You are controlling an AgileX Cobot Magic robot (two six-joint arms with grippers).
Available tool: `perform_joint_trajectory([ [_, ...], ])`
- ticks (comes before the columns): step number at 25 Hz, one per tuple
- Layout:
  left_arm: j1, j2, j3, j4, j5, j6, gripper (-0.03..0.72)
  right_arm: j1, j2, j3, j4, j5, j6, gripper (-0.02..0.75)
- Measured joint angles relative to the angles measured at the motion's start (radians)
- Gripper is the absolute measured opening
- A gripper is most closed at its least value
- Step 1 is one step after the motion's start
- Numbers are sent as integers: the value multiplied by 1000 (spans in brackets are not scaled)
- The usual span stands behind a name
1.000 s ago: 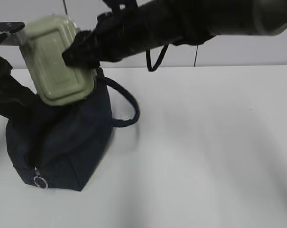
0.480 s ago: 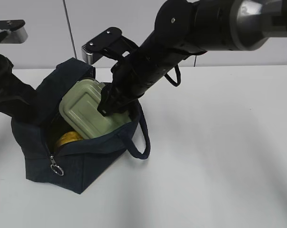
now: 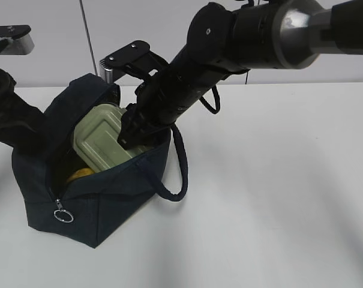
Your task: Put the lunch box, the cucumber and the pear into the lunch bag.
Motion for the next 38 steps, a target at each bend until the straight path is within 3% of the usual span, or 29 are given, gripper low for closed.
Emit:
perform_joint_trajectory([
  [4, 0, 0, 0, 0, 0, 0, 2, 0, 8, -11, 11, -2, 8, 440],
  [8, 0, 0, 0, 0, 1, 0, 2, 7, 9, -58, 22, 8, 19, 568],
  [10, 0, 0, 0, 0, 1, 0, 2, 7, 5, -108, 24, 24, 56, 591],
  [14, 0, 0, 0, 1, 1, 0, 2, 2, -35, -180, -15, 88, 260, 587],
  [20, 0, 0, 0, 0, 1, 0, 2, -3, -58, -198, -268, 247, 565, 547],
  [26, 0, 0, 0, 0, -1, 0, 2, -3, -40, -198, -268, 322, 665, 539],
  [30, 0, 0, 0, 0, -1, 0, 2, -3, 20, -198, -203, 324, 672, 533],
  [32, 0, 0, 0, 0, -2, 0, 2, -3, 45, -198, -196, 324, 670, 475],
  [34, 0, 0, 0, 0, -3, 0, 2, -3, 54, -198, -216, 324, 669, 281],
  [35, 0, 0, 0, 0, -6, 0, 2, -2, 54, -198, -238, 324, 669, 147],
  [38, 0, 1, 0, -1, -13, 0, 2, -5, 43, -193, -314, 327, 709, 32],
])
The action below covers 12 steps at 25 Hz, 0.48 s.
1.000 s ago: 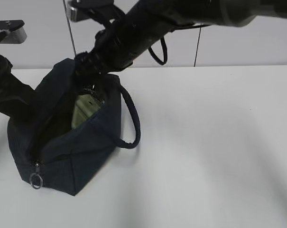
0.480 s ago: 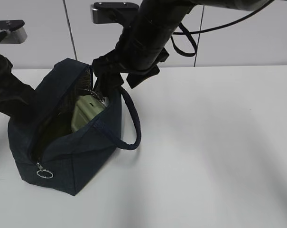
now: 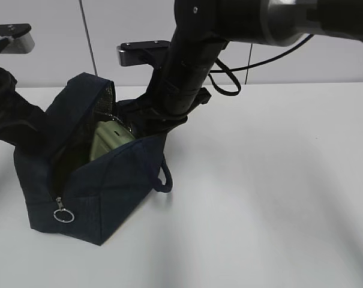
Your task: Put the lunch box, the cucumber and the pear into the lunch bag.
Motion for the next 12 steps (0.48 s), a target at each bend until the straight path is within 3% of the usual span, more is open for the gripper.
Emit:
perform_joint_trajectory([
  [4, -28, 45, -27, -1, 9, 0, 2, -45, -70, 103, -39, -47, 41, 20],
  [9, -113, 148, -142, -27, 7, -1, 2, -133, -263, 392, -29, -194, 37, 18],
  [12, -164, 206, -209, -28, 8, -12, 2, -131, -341, 476, -22, -248, -5, 17],
])
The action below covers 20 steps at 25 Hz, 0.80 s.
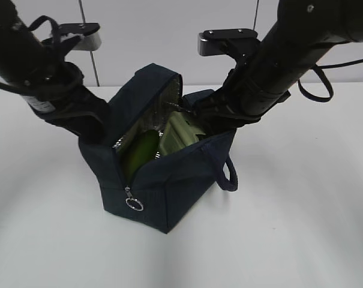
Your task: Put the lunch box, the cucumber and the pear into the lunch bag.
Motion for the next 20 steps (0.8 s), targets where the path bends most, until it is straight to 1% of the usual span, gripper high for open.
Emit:
perform_joint_trajectory([
  [3, -25, 33, -30, -1, 9, -9, 2, 5, -14, 12, 27, -14, -21, 17],
  [5, -28, 38, -33, -10, 9, -11, 4, 5, -14, 14, 29, -18, -22, 18],
  [6, -29, 38, -33, -17, 8, -11, 13, 5, -14, 16, 27, -18, -25, 26],
  [7, -29, 38, -33, -24, 6, -13, 38, 5, -14, 16, 24, -18, -28, 45],
  [8, -29, 38, -33, -25, 6, -14, 69, 5, -14, 16, 23, -20, -33, 88],
  [9, -29, 38, -33, -27, 4, -14, 121, 5, -14, 16, 23, -24, -37, 157],
  [10, -29, 38, -33, -28, 1, -15, 186, 5, -16, 16, 23, -29, -42, 231],
  [11, -29, 35, -33, -32, -3, -15, 243, 5, -20, 16, 23, -34, -51, 347],
  [12, -30, 29, -33, -33, -8, -15, 308, 5, -24, 16, 23, -39, -59, 412],
  [13, -30, 21, -33, -32, -15, -15, 362, 5, -32, 16, 23, -46, -67, 498],
  [14, -31, 6, -32, -32, -29, -15, 399, 5, -43, 16, 23, -56, -72, 559],
  [15, -32, -14, -32, -32, -42, -15, 417, 5, -57, 16, 23, -63, -74, 592],
  [16, -32, -37, -27, -33, -62, -10, 430, 5, -71, 16, 23, -68, -76, 603],
  [18, -32, -88, -6, -49, -104, 10, 438, 5, -107, 16, 23, -74, -87, 598],
  [20, -32, -140, 41, -77, -150, 34, 441, 6, -149, 30, 27, -99, -109, 582],
])
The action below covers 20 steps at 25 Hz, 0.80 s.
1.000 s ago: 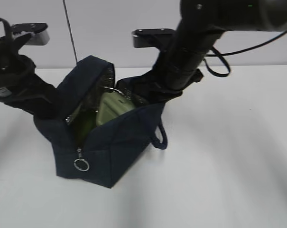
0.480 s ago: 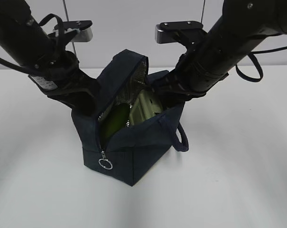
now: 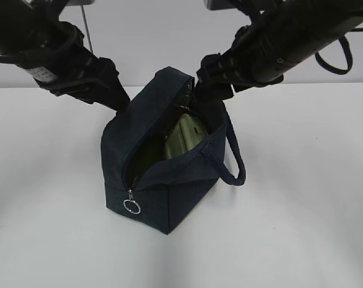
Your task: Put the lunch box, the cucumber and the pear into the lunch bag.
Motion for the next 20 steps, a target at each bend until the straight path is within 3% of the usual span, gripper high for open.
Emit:
perform_joint_trajectory([
  [4, 0, -114, 149, -76, -139, 95, 442, 5, -115, 111, 108, -90, -130, 574],
  [8, -1, -235, 330, -171, -321, 203, 442, 81, -269, 358, 433, -292, -493, 571],
  [10, -1, -295, 433, -248, -409, 285, 442, 181, -346, 523, 701, -466, -756, 571],
  [12, -4, -343, 518, -312, -483, 362, 442, 265, -373, 626, 854, -558, -897, 571],
  [16, -43, -418, 656, -357, -587, 433, 442, 405, -362, 734, 952, -632, -991, 571],
  [20, -83, -461, 716, -363, -647, 439, 430, 472, -309, 745, 964, -703, -986, 571],
])
